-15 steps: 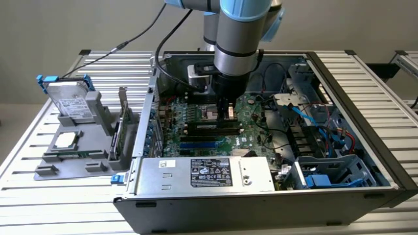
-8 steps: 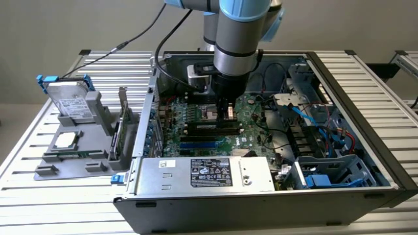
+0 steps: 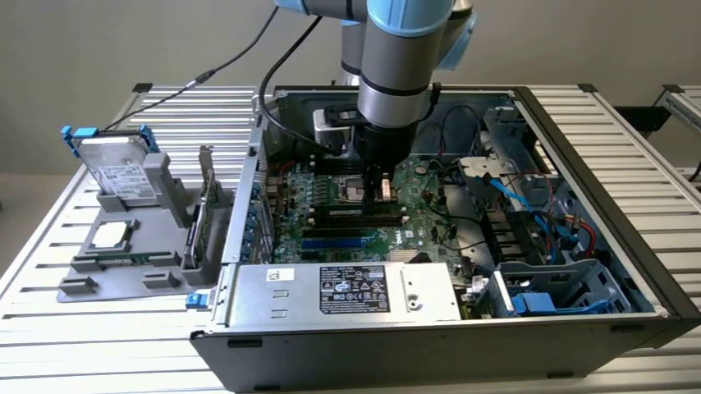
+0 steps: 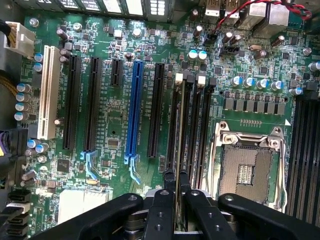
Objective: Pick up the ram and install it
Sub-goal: 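Insert the ram into the slot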
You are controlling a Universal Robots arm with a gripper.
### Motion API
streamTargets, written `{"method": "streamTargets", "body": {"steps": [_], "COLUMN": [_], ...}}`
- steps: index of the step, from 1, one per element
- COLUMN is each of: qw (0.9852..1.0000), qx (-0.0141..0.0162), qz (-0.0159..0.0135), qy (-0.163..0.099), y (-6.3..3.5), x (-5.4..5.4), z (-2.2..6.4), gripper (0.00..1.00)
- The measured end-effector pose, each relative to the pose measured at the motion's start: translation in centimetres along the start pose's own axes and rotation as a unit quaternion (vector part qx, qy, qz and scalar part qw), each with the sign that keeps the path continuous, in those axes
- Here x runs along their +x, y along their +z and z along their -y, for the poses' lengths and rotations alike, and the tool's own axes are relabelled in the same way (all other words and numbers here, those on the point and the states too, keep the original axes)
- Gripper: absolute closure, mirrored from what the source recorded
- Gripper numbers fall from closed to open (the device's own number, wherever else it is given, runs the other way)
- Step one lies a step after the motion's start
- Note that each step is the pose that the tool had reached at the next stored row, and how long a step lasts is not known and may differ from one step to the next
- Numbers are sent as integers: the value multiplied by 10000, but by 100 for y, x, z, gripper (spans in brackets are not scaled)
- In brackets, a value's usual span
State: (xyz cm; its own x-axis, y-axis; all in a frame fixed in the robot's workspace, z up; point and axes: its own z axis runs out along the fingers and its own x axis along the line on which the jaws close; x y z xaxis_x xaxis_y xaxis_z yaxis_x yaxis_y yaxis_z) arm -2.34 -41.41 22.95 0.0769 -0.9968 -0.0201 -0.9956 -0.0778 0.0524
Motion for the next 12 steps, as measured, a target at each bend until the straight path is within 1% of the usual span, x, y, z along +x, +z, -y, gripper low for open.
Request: {"method": "streamTargets", "body": {"steps": [5,12], "qw": [10000,10000], "qx": [0,-1], "qz": [0,-1], "qy": [0,1], "y": [1,11], "x": [22,25], "z": [-1,0], "gripper": [87,87]}}
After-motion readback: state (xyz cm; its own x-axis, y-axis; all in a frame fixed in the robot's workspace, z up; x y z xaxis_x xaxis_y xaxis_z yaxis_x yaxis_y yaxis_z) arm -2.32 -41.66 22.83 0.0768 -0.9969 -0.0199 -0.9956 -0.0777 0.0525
